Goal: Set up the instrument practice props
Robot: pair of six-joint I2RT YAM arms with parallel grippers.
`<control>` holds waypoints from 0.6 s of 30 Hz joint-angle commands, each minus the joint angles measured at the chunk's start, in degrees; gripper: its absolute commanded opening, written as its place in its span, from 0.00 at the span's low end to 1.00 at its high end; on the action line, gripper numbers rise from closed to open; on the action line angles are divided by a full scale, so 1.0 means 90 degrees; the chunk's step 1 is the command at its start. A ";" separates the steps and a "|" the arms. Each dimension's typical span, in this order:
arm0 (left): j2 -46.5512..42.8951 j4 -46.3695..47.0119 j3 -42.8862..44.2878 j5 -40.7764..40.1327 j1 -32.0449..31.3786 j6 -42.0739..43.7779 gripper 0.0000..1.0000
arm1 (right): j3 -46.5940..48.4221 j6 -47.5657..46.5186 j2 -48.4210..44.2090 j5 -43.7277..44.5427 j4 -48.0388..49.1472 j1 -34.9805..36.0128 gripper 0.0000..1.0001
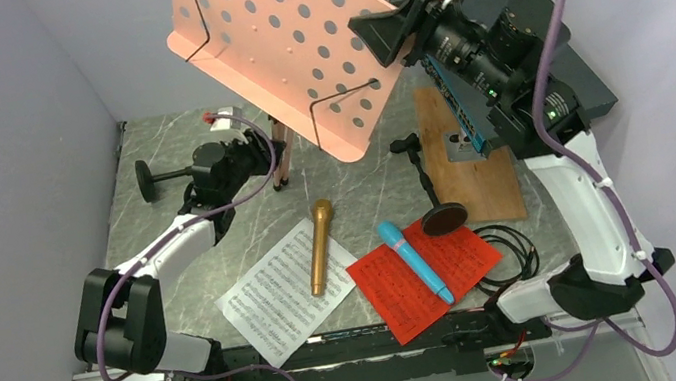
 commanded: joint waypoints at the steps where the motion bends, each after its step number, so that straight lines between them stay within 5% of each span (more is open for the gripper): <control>1: 0.0010 -0.0324 -0.0122 0.0101 -0.0004 -0.0584 0.00 | 0.0422 0.0121 0.0478 -0.0519 0.0086 0.0002 0.47; 8: -0.0034 -0.0352 0.0056 0.0499 -0.0015 -0.0457 0.02 | 0.0639 0.0296 0.0745 -0.0856 0.0313 -0.0001 0.00; 15: -0.0176 -0.0914 0.0529 0.0566 -0.0015 -0.0228 0.73 | 0.1642 0.0222 0.1385 -0.1730 -0.0117 0.0002 0.00; 18: -0.0115 -0.1273 0.0826 0.0727 -0.0015 0.0113 0.89 | 0.1788 0.0288 0.1509 -0.1959 -0.0152 0.0002 0.00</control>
